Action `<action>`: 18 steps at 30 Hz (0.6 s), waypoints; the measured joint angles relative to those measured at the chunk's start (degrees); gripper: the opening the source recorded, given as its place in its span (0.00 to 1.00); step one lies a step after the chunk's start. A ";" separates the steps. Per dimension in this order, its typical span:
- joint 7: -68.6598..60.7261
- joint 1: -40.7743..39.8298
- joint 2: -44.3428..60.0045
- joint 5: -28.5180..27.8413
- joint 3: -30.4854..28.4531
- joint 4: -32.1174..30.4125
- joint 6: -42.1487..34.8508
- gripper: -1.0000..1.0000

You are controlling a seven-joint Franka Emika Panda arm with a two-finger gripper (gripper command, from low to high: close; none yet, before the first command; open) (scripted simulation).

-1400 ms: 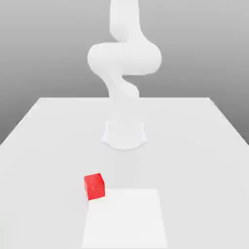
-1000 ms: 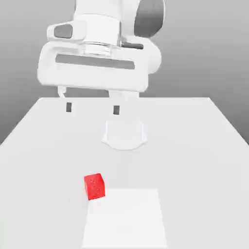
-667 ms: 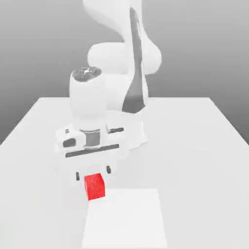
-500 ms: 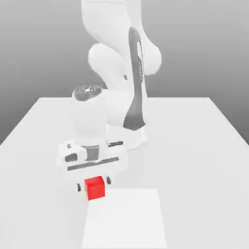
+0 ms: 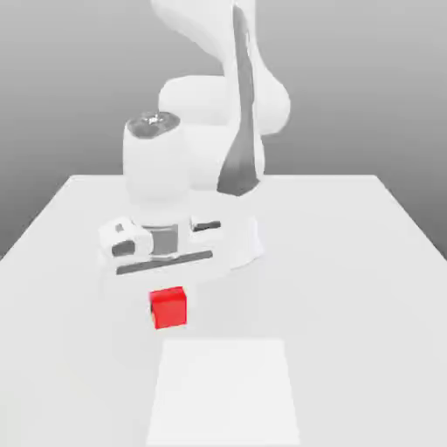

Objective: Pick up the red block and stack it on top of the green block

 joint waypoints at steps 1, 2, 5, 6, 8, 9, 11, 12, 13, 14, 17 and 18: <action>0.68 -0.54 1.03 1.59 -0.42 1.95 -1.00 0.00; 1.51 -1.01 2.17 3.01 -0.77 3.98 -1.98 0.00; 4.90 -2.84 5.83 6.17 -1.71 10.20 -4.91 0.00; 6.29 -3.58 7.08 6.88 -2.06 12.28 -5.87 0.00; 9.35 -4.68 9.59 7.89 -2.89 16.45 -7.78 0.00; 10.99 -5.08 10.85 8.23 -3.42 18.53 -8.72 0.00; 14.45 -5.83 13.35 8.70 -4.69 22.68 -10.59 0.00; 16.26 -6.24 14.59 8.82 -5.38 24.75 -11.51 0.00; 18.10 -6.61 15.82 8.89 -6.11 26.83 -12.43 0.00; 19.88 -6.79 17.05 9.03 -7.05 28.91 -13.38 0.00; 25.69 -7.54 20.61 8.87 -9.62 35.10 -16.06 0.00; 27.61 -7.77 21.78 8.77 -10.46 37.12 -16.88 0.00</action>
